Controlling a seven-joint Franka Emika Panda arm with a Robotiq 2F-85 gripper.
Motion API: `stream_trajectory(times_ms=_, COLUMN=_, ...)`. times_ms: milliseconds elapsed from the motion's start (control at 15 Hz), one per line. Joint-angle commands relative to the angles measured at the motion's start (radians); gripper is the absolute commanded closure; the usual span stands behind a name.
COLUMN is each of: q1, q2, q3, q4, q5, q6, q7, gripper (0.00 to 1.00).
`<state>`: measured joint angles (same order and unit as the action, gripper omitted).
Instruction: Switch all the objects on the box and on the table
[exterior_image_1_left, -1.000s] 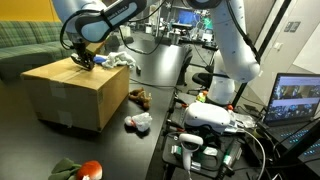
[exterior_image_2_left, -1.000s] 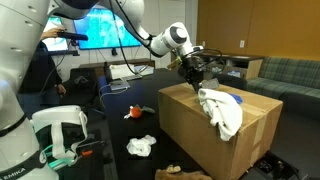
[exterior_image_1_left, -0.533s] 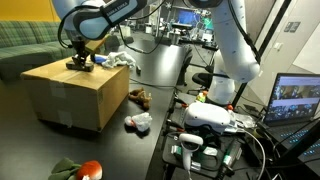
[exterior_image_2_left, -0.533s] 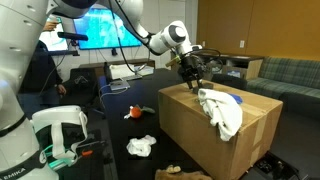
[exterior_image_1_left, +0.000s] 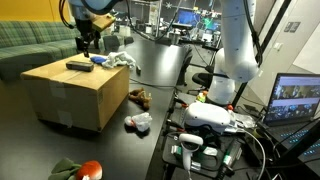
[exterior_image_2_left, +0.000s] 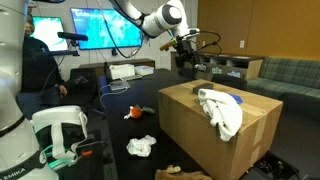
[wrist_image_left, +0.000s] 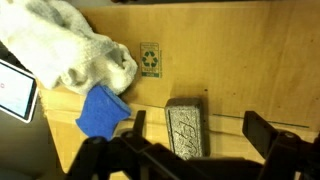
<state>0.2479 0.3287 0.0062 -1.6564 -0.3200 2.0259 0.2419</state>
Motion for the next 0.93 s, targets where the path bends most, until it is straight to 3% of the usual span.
stream_trajectory(times_ms=0, q1=-0.061, q2=-0.221, q3=0.037, q4=-0.161, q5=0.089, q6=-0.059, q7=-0.087, gripper=0.0)
stream_trajectory(times_ms=400, q1=-0.117, q2=-0.511, q3=0.039, q4=-0.369, q5=0.179, q6=-0.17, q7=-0.123, gripper=0.0)
stream_trajectory(times_ms=867, q1=-0.15, q2=-0.765, q3=0.028, q4=-0.624, q5=0.228, q6=-0.136, q7=-0.166, gripper=0.0)
